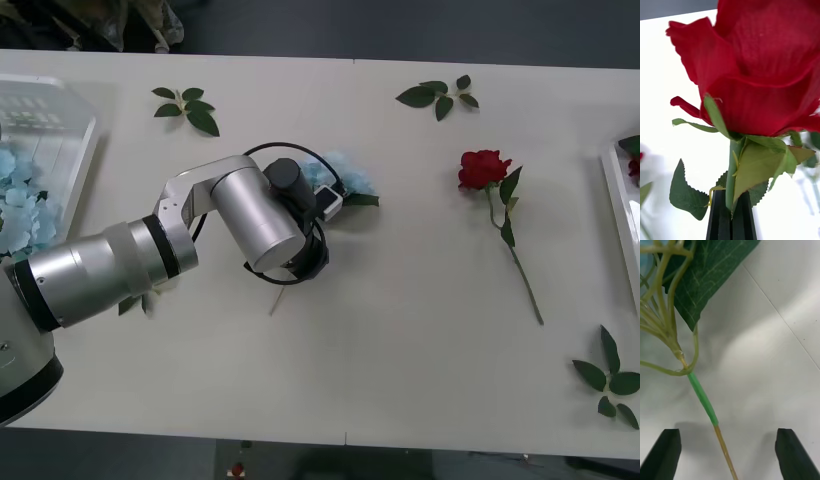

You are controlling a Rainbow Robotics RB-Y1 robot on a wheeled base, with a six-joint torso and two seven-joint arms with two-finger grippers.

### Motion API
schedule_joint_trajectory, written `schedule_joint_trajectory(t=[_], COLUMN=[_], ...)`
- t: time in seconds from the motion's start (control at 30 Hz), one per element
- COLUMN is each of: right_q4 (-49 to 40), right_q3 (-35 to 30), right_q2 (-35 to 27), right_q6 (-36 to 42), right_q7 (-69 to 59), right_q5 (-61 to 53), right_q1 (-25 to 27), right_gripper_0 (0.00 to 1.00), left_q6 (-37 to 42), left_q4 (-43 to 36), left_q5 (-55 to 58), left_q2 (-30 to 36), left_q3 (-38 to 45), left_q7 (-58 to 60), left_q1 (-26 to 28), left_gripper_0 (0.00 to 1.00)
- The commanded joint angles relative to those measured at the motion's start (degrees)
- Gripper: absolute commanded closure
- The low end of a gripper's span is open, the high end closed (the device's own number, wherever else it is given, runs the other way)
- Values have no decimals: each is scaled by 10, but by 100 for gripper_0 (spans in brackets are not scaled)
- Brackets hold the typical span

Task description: Put the red flowers into the right box and the blue flowers into the left box

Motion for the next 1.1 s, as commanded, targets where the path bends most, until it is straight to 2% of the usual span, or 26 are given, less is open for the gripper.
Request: schedule_joint_trajectory(t=[0.03, 0.07, 0.1, 0.2, 0.47, 0.63, 0.93, 1.1], right_q4=[82, 108, 127, 177, 244, 279, 319, 326], right_q3=[0, 0, 0, 0, -4, -4, 1, 9], right_q2=[-41, -43, -45, -51, -70, -72, -61, -50], right_q6=[-7, -7, -7, -8, -24, -54, -125, -150], right_q7=[107, 129, 146, 197, 285, 303, 314, 317], right_q5=[-32, -34, -35, -37, -33, -19, 7, 25], right_q1=[-54, -65, -72, -88, -88, -88, -88, -82], right_gripper_0=[100, 100, 100, 100, 100, 100, 100, 100], left_q6=[-4, -5, -4, -4, -7, -7, -6, 15], left_q4=[-6, -6, -6, -6, -7, -38, -178, -279], left_q5=[-2, -2, -2, -2, -36, -49, -5, 37], left_q2=[3, 4, 4, 5, 9, 36, 191, 309], left_q3=[5, 5, 5, 5, 5, 6, 17, 42], left_q7=[3, 4, 3, 0, 1, 9, 25, 38], left_q1=[-7, -7, -7, -7, -7, -7, -6, -6], left_gripper_0=[54, 80, 88, 100, 100, 100, 100, 100])
